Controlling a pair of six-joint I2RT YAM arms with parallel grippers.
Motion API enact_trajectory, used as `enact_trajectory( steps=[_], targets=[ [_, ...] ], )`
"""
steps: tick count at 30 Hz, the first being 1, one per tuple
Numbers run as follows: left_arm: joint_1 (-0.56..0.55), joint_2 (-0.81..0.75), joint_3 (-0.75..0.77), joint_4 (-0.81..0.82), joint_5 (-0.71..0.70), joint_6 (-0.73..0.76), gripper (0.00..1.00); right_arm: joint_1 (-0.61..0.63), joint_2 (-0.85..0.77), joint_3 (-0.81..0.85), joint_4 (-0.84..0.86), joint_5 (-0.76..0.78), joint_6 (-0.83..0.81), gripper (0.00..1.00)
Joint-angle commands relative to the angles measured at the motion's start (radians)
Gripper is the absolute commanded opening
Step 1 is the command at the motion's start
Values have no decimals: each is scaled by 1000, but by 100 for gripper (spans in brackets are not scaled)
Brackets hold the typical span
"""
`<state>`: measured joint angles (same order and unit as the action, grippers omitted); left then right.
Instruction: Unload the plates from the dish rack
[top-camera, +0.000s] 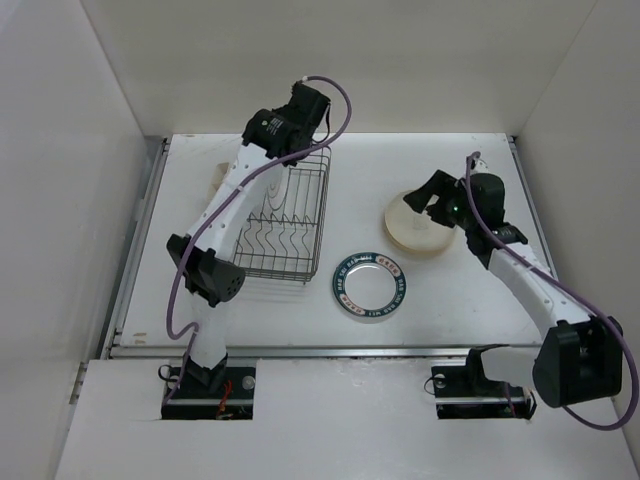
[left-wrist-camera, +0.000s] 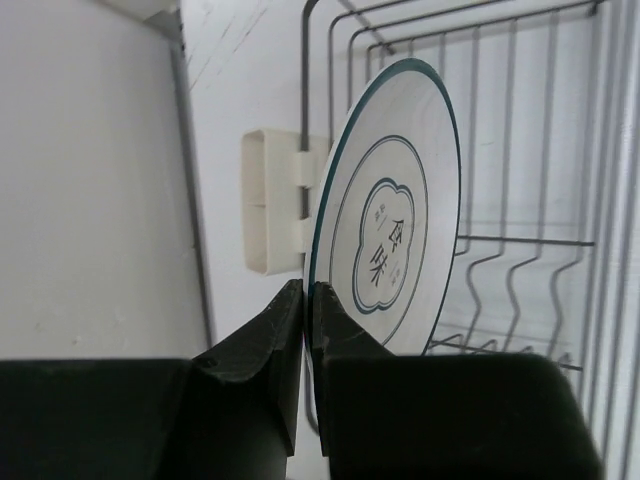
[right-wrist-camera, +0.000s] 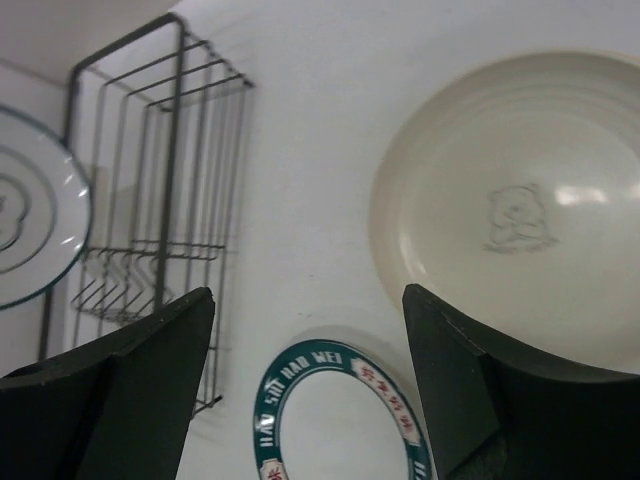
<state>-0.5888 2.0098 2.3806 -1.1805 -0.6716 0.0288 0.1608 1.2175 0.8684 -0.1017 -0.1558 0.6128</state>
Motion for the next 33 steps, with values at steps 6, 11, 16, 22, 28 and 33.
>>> enact_trajectory(
  steps=[6, 11, 16, 22, 28, 33],
  targets=[
    [-6, -74, 72, 59, 465, -9, 0, 42, 85, 12, 322, -389, -36, 87],
    [-6, -74, 48, 33, 811, -20, 0, 63, 174, 21, 447, -553, -25, 89],
    [-6, -74, 35, 33, 1018, -38, 0, 72, 220, -3, 496, -559, -7, 89],
    [12, -65, 15, 24, 1127, -29, 0, 72, 232, -55, 598, -594, 28, 75],
    [12, -65, -3, 33, 1106, -29, 0, 72, 281, -65, 683, -677, 88, 0],
    [12, -65, -12, 24, 1037, -1, 3, 62, 226, -105, 683, -677, 108, 0]
  ],
)
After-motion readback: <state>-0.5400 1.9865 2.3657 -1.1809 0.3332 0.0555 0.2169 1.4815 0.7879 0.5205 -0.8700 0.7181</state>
